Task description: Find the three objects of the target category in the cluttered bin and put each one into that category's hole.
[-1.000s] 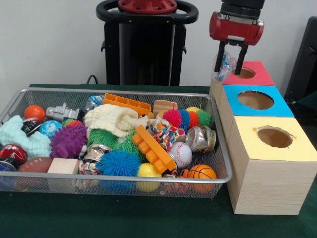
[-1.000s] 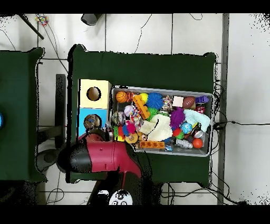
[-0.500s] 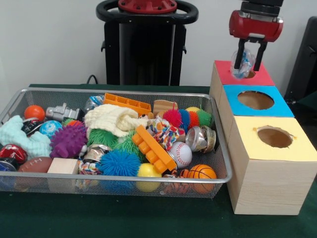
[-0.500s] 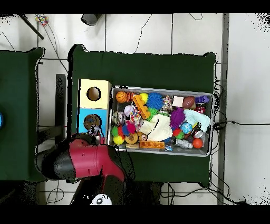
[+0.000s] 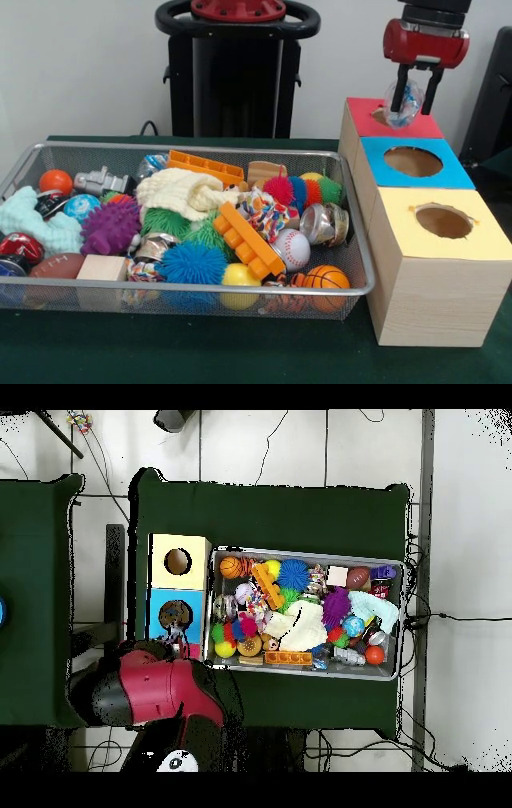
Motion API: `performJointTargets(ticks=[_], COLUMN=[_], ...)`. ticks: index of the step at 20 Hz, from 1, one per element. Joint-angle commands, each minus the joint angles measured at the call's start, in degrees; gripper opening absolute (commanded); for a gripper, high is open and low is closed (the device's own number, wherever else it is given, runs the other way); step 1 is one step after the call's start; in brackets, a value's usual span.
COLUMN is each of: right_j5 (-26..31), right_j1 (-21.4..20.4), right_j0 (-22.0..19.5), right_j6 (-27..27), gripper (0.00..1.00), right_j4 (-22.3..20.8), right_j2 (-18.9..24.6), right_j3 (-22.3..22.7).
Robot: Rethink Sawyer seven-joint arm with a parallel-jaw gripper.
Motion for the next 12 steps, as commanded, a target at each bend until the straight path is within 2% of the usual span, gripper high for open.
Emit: performJointTargets(ticks=[1, 8, 12], right_j5=[4.23, 2.54, 5.51], right_j1=[5.06, 10.08, 10.48], right_j0=[-2.84, -3.65, -1.71], right_j6=[8.64, 8.65, 10.54], gripper=[0.00, 0.00, 0.00], right_j4=[1.95, 1.74, 2.79], right_j2=[2.74, 2.90, 1.91], right_j3=[-5.04, -8.67, -11.23])
